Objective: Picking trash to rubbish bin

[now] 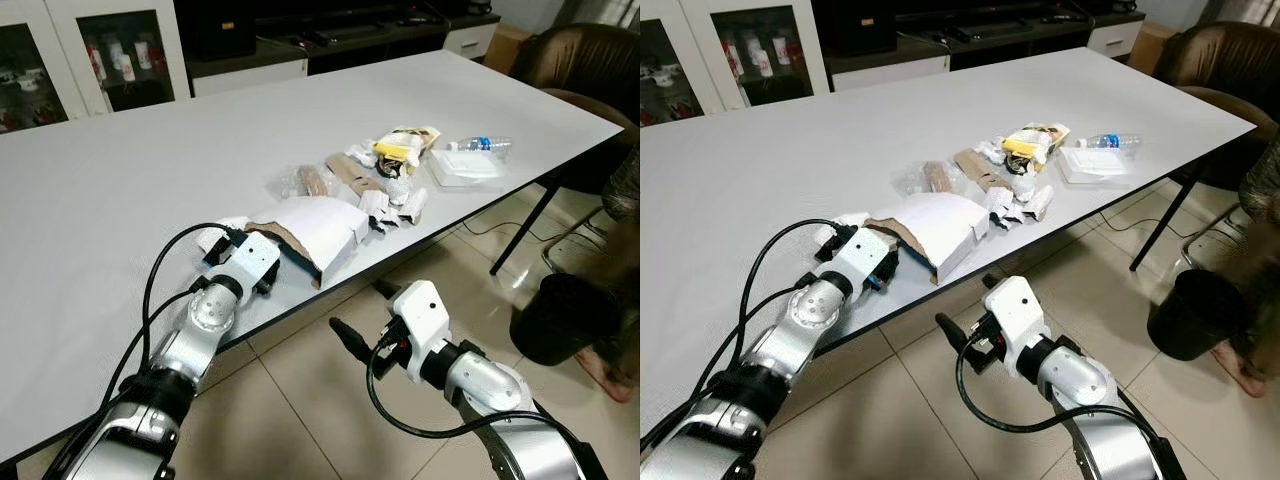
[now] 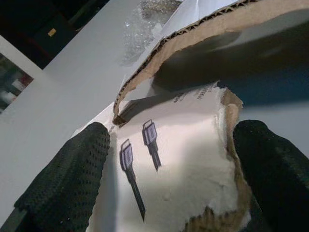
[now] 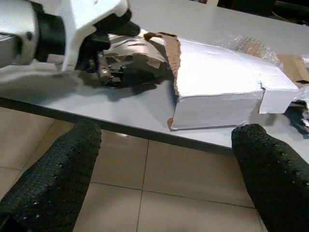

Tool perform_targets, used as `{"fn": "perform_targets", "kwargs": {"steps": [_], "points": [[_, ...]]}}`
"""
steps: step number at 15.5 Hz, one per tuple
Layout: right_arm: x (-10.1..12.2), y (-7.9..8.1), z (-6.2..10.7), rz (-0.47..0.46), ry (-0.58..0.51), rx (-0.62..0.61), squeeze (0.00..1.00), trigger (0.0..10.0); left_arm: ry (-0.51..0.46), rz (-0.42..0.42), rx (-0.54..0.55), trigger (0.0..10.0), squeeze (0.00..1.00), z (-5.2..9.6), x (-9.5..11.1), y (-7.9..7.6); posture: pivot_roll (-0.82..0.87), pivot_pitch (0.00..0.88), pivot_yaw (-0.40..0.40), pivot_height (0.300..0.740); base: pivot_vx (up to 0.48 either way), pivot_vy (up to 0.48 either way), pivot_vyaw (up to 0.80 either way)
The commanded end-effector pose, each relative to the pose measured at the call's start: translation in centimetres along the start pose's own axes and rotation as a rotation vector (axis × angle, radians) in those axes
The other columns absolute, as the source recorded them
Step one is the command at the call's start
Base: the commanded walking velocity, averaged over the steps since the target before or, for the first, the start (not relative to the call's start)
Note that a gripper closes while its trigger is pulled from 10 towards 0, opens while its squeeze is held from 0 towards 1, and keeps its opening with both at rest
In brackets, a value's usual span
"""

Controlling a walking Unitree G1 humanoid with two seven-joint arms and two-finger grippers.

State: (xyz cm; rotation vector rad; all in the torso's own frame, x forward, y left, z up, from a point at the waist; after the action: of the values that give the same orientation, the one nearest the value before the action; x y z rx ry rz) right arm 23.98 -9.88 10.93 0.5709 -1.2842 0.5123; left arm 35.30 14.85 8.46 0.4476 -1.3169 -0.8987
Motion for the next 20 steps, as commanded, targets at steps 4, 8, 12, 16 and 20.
{"fn": "perform_targets", "kwargs": {"steps": [4,8,12,16,20], "points": [[0.2,-0.1,0.2,0.039,0.01,-0.012,0.0,10.0,0.006,-0.063,0.01,5.0,0.0,-0.8,0.2,-0.4,-0.16,0.0,-0.056,0.74,0.0,0.0,0.0],[0.1,0.0,0.1,0.032,0.022,0.002,0.0,10.0,0.014,-0.069,0.027,0.0,0.0,-1.0,0.1,-0.3,-0.16,0.0,-0.056,0.74,0.0,0.0,0.0],[0.0,0.8,0.2,-0.024,0.046,0.094,0.0,10.0,0.013,-0.047,0.019,0.0,0.0,-1.1,-0.1,-0.1,-0.15,0.0,-0.054,0.74,0.0,0.0,0.0],[0.1,0.8,0.1,-0.035,0.039,0.088,0.0,10.0,0.007,-0.045,0.011,0.0,0.0,-1.1,0.0,-0.1,-0.15,0.0,-0.047,0.74,0.0,0.0,0.0],[0.0,1.0,0.1,-0.009,0.044,0.096,0.0,10.0,0.023,-0.054,0.009,0.0,0.0,-1.0,-0.5,0.0,-0.14,0.0,-0.04,0.74,0.0,0.0,0.0]]}}
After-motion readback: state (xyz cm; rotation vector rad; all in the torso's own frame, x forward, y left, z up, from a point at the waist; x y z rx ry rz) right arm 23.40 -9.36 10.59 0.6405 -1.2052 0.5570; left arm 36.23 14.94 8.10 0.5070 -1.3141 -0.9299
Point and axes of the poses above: a point about 5 cm out from each wrist's last joint towards the gripper, its own z axis pointing back from the gripper into the wrist, its own x axis along the axis of the wrist's last joint, y = z × x, the point moved 1 cm from there along -z, pointing out of the wrist towards the gripper, and after that the axes turned 12 degrees about -z, right-handed, at the moved point
